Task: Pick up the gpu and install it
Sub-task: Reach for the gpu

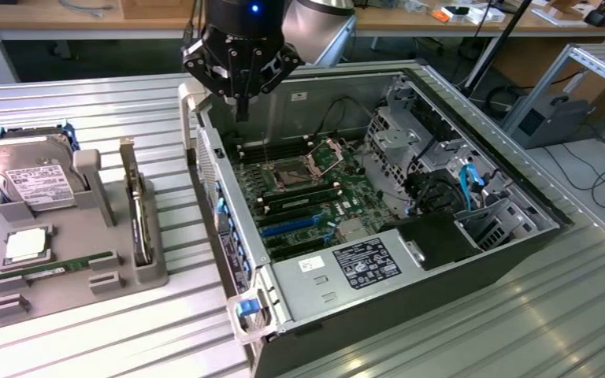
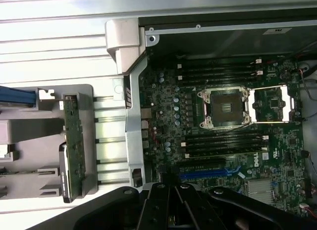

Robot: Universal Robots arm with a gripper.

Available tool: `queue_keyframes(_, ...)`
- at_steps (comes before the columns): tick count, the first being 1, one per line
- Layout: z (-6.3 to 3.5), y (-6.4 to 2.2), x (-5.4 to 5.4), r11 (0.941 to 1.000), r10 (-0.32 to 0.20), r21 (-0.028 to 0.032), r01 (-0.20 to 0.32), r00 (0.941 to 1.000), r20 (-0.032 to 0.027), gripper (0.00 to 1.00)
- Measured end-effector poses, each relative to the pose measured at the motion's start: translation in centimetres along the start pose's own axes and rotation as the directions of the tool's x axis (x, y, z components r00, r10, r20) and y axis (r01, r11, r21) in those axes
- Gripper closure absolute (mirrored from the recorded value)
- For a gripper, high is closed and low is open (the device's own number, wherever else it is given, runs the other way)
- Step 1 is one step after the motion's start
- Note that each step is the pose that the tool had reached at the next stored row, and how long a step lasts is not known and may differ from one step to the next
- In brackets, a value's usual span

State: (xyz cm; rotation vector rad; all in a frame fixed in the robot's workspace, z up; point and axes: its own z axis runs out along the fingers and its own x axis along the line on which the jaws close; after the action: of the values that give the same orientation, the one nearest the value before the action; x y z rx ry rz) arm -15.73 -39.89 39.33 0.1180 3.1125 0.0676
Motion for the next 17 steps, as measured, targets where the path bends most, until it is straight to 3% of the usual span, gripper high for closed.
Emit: queue_keyframes(17, -0.03, -0.07, 0.99, 1.0, 0.0, -0.0001, 0.0, 1.0, 0.0, 0.89)
